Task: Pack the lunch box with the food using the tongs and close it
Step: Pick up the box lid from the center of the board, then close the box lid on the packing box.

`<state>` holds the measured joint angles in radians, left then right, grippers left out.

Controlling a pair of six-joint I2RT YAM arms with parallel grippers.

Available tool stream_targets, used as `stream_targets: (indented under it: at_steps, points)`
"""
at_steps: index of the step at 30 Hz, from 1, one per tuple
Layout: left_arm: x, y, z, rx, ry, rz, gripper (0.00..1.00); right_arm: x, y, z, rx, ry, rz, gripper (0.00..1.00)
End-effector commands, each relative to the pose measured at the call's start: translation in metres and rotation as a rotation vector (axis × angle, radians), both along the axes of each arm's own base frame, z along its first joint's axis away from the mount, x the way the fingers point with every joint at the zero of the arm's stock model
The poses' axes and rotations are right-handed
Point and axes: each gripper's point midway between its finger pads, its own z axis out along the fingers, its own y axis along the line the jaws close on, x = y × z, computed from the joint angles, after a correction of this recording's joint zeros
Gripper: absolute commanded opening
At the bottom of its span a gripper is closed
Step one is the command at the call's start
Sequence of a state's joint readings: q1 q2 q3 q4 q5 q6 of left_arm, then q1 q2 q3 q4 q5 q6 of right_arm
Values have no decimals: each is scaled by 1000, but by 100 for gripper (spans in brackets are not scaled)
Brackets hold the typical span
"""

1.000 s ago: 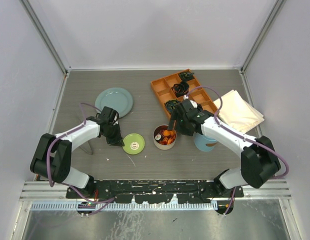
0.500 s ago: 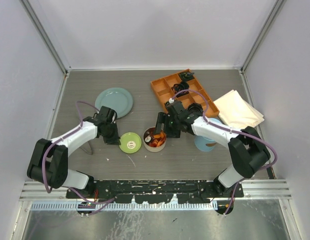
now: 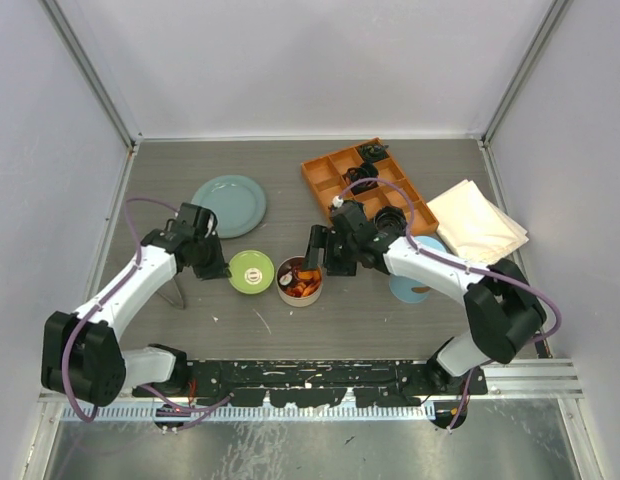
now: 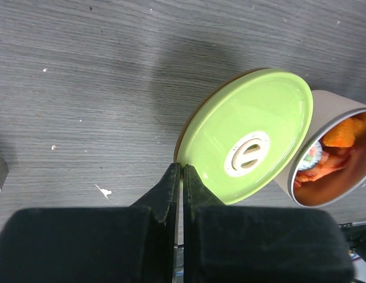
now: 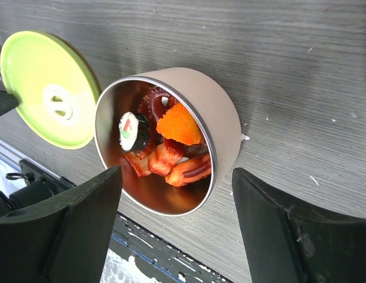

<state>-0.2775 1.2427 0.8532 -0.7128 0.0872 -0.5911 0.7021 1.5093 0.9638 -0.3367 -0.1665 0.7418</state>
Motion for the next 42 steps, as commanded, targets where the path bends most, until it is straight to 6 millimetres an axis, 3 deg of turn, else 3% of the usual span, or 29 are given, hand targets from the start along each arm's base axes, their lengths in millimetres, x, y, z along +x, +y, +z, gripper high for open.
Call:
stream_targets:
  at_steps: [1,6,10,20,29,37,42]
  points:
    - [8,-6,38,-69,-81,10,0,16,-11,38,20,-112,-93,80]
    - [9,-31,61,-209,-92,-35,0,19,-25,49,11,-160,-162,81]
    - [9,-51,68,-304,-79,-69,0,18,-26,52,21,-159,-173,81]
    - [12,-99,43,-313,-17,-150,0,11,-12,42,88,-113,-139,83]
    - [10,-116,25,-275,4,-189,0,7,-5,16,76,-47,-112,83]
    - [14,-127,19,-263,-5,-202,0,5,-8,-12,17,12,-124,82]
    - [15,-131,25,-269,-14,-216,0,5,-10,-16,10,14,-141,79]
